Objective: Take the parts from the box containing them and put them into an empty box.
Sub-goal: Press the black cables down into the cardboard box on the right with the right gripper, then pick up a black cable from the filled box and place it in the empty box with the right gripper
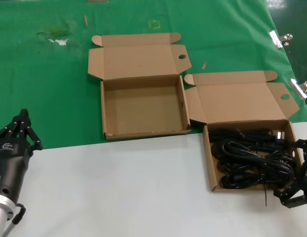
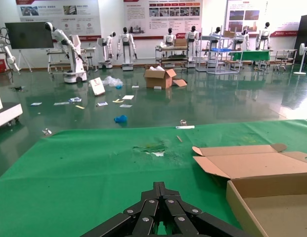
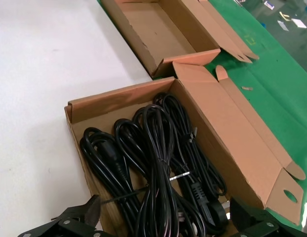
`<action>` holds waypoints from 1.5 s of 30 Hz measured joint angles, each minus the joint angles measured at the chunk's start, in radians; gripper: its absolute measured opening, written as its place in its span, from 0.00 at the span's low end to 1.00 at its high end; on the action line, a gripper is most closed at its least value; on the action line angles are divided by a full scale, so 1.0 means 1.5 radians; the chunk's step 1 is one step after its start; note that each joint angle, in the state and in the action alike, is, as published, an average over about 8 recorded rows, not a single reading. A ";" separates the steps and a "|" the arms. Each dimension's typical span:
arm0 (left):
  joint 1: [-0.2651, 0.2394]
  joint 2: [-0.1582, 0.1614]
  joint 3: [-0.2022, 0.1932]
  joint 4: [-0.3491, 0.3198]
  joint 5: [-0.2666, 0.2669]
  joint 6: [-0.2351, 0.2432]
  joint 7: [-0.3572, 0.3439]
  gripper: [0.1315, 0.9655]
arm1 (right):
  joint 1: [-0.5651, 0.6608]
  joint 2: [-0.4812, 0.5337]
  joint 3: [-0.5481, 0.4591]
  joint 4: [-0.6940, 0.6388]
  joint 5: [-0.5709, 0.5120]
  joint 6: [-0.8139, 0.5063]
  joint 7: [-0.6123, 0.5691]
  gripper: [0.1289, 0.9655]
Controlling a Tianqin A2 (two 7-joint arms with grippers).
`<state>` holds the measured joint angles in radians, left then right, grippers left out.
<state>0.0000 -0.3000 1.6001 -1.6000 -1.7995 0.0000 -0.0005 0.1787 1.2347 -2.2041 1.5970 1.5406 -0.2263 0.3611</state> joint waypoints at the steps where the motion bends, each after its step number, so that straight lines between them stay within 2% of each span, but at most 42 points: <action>1: 0.000 0.000 0.000 0.000 0.000 0.000 0.000 0.01 | -0.007 -0.003 0.010 -0.001 -0.003 -0.004 -0.001 0.94; 5: 0.000 0.000 0.000 0.000 0.000 0.000 0.000 0.01 | -0.031 -0.017 0.049 -0.004 -0.016 -0.020 -0.007 0.91; 14: 0.000 0.000 0.000 0.000 0.000 0.000 0.000 0.01 | -0.072 -0.050 0.122 -0.013 -0.035 -0.056 -0.024 0.75; 21: 0.000 0.000 0.000 0.000 0.000 0.000 0.000 0.01 | -0.095 -0.072 0.169 -0.014 -0.052 -0.081 -0.033 0.54; 22: 0.000 0.000 0.000 0.000 0.000 0.000 0.000 0.01 | -0.097 -0.075 0.175 -0.013 -0.054 -0.084 -0.034 0.51; 26: 0.000 0.000 0.000 0.000 0.000 0.000 0.000 0.01 | -0.106 -0.086 0.197 -0.013 -0.062 -0.098 -0.039 0.51; 34: 0.000 0.000 0.000 0.000 0.000 0.000 0.000 0.01 | -0.119 -0.107 0.234 -0.011 -0.079 -0.122 -0.044 0.27; 43: 0.000 0.000 0.000 0.000 0.000 0.000 0.000 0.01 | -0.129 -0.124 0.267 -0.005 -0.096 -0.144 -0.048 0.10; 45: 0.000 0.000 0.000 0.000 0.000 0.000 0.000 0.01 | -0.131 -0.127 0.273 -0.004 -0.099 -0.148 -0.049 0.10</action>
<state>0.0000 -0.3000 1.6001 -1.6000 -1.7996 0.0000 -0.0004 -0.0177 1.0438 -1.7939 1.5912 1.3921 -0.4476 0.2869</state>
